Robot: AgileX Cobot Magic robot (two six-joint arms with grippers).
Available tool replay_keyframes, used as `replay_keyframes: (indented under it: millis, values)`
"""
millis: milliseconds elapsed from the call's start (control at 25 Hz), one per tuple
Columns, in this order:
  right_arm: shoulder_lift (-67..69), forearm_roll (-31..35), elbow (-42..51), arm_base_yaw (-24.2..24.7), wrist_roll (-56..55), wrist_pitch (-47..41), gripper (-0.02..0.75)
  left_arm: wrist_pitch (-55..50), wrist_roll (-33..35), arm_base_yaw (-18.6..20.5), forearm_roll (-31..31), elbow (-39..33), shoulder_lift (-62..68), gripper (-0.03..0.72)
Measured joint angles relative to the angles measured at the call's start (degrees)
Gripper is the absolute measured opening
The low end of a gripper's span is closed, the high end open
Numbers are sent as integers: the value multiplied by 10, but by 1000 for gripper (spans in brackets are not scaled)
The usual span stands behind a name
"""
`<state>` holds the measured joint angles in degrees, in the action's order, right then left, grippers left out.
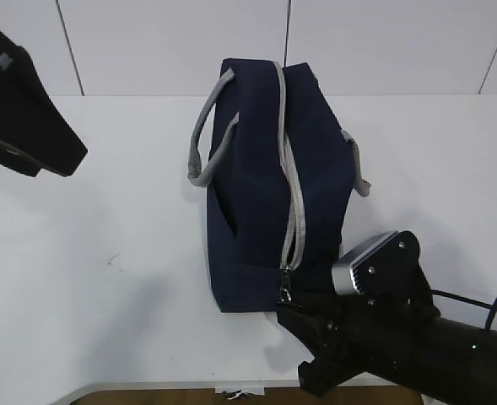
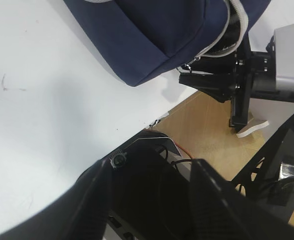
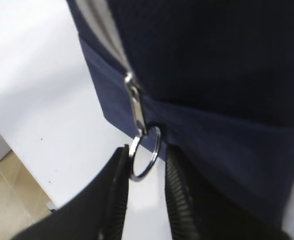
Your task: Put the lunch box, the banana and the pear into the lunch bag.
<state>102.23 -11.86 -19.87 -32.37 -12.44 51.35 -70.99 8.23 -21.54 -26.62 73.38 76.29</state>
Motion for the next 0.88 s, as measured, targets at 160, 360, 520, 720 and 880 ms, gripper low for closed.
replay_keyframes:
  millis: [160, 360, 520, 720, 880]
  values:
    - [0, 18, 1, 0, -1, 19, 205, 0, 0, 0, 0, 0, 0, 384]
    - [0, 19, 1, 0, -1, 28, 205, 0, 0, 0, 0, 0, 0, 382]
    - [0, 19, 1, 0, -1, 28, 204, 0, 0, 0, 0, 0, 0, 382]
    - [0, 18, 1, 0, -1, 22, 197, 0, 0, 0, -1, 0, 0, 382]
    - [0, 12, 1, 0, -1, 20, 136, 0, 0, 0, -1, 0, 0, 381]
